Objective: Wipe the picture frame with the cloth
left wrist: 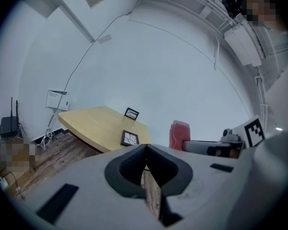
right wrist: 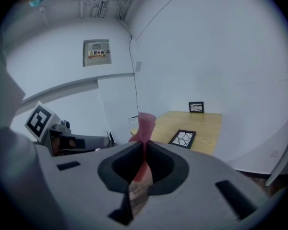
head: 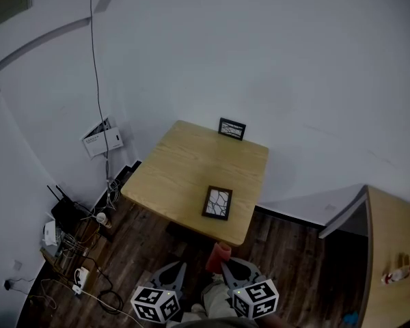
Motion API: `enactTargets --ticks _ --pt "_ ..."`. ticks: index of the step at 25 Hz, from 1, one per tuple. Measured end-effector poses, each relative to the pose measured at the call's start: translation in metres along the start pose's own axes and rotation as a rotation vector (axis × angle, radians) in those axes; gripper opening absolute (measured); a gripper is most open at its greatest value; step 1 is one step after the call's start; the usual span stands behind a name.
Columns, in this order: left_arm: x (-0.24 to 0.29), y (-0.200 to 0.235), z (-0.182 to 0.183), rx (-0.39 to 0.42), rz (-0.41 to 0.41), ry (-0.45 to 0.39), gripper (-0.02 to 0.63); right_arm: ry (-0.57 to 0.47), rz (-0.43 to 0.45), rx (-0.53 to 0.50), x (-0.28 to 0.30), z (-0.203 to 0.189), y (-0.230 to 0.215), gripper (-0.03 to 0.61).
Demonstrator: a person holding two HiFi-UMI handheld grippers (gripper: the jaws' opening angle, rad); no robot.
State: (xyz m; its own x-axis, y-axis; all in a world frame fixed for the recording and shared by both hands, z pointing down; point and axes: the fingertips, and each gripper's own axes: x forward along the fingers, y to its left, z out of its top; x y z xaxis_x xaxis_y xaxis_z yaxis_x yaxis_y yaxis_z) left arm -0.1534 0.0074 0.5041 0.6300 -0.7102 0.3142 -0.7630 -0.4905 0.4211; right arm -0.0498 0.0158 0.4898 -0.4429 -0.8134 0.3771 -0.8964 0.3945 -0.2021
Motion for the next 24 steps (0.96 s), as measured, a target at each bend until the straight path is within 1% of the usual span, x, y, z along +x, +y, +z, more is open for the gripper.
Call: enactTargets --ticks 2,7,24 --pt "-0.001 -0.002 0.002 0.004 -0.005 -0.006 0.003 0.006 -0.014 0.009 -0.001 -0.003 -0.001 0.017" --pt "0.000 -0.006 0.009 0.002 -0.013 -0.024 0.003 -0.011 -0.006 0.015 -0.004 0.000 0.000 0.017" --pt "0.012 -0.017 0.015 -0.002 -0.021 -0.021 0.003 -0.029 -0.031 0.021 -0.010 0.006 -0.015 0.017"
